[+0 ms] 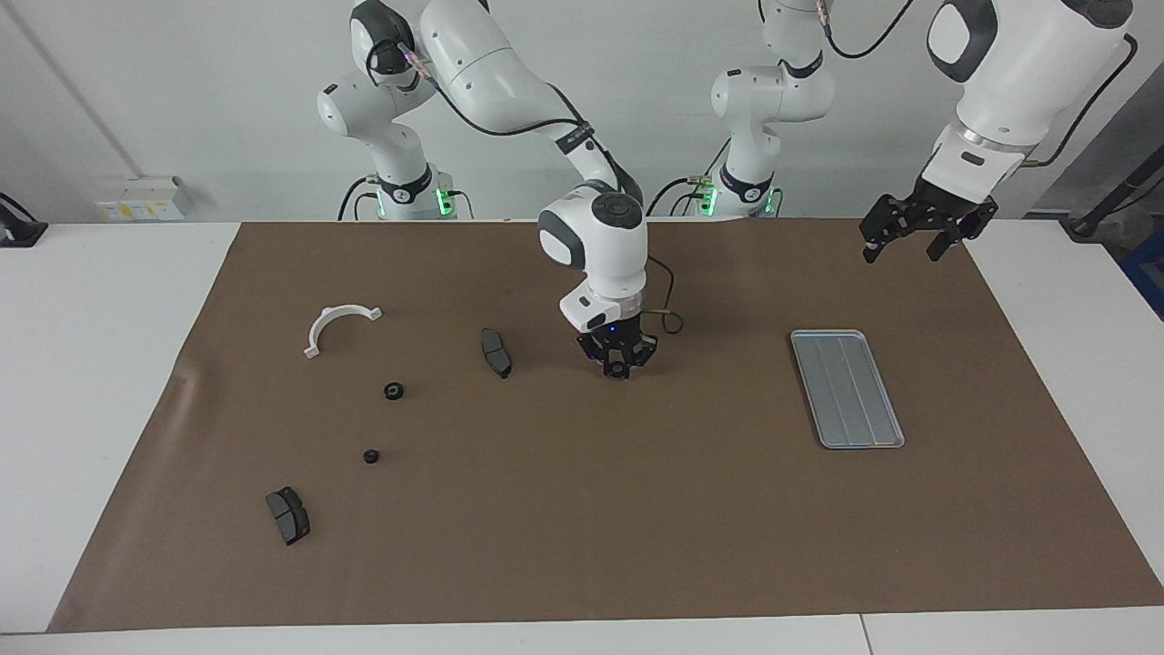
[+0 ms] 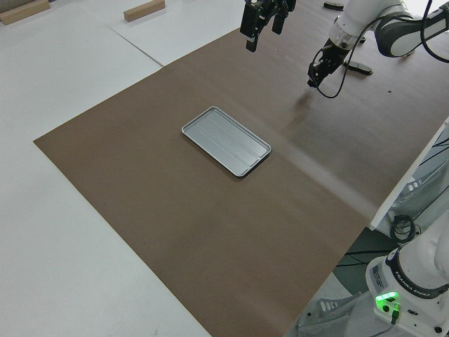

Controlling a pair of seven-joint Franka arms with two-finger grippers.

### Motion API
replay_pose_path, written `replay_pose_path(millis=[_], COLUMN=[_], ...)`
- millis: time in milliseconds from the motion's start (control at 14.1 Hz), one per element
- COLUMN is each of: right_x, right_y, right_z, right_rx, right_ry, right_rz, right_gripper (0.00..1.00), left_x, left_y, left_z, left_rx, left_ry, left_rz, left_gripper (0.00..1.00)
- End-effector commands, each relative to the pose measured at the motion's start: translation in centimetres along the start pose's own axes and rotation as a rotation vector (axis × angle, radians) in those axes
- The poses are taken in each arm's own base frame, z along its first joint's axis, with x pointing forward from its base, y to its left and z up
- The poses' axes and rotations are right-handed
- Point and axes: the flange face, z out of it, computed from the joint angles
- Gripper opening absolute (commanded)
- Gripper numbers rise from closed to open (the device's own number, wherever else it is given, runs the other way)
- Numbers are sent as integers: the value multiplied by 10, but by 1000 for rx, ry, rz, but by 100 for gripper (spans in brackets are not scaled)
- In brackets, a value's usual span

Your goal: Pick bearing gear from pile to tray

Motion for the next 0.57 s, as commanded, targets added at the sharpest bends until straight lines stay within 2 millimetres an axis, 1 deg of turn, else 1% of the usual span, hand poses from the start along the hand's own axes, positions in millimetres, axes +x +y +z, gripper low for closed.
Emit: replay_pose_path(millis=[0,71,142,213,284,355,497], right_x=[14,24,40,62,77,91,121], right_y=[6,13,24,43,59,76,115], right_z=[-11,-26,-46,-66,-83,-95,-117], right_rx=[-31,-32,-27,-28,-37,-52,-73], right_ry=[41,56,66,75,77,73,68], right_rz=[0,10,27,57,50,31,-30], right_gripper=[100,100,100,100,100,100,100], left_x=[-12,-14,-15,-14,-15,-16,-20], left_y=[3,8,12,13,14,17,16], left_z=[0,1,1,0,-1,1,2], left_rx=[-12,-12,-12,-12,-12,-11,-11], left_ry=[-12,-28,-31,-24,-25,-36,-42], left_rz=[11,20,29,31,33,39,36], left_gripper=[100,100,100,100,100,100,100])
